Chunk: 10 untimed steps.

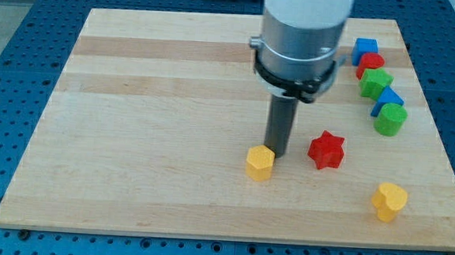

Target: Push yellow hexagon into yellow heart

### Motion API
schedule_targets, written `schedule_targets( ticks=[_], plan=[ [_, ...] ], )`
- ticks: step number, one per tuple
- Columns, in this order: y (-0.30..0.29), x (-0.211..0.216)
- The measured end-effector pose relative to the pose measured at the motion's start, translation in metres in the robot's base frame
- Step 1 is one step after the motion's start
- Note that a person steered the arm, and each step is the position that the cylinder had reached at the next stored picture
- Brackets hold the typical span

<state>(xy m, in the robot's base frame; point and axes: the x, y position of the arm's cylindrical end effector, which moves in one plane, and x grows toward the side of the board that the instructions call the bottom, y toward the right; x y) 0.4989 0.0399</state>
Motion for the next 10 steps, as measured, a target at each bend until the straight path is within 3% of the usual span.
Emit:
schedule_targets(
  ticks=[2, 3, 6, 9, 10],
  plan=[
    [-0.083, 0.0],
    [-0.076, 0.019],
    [0.066, 0.038],
    [0.073, 0.004],
    [0.076, 0.014]
  ],
)
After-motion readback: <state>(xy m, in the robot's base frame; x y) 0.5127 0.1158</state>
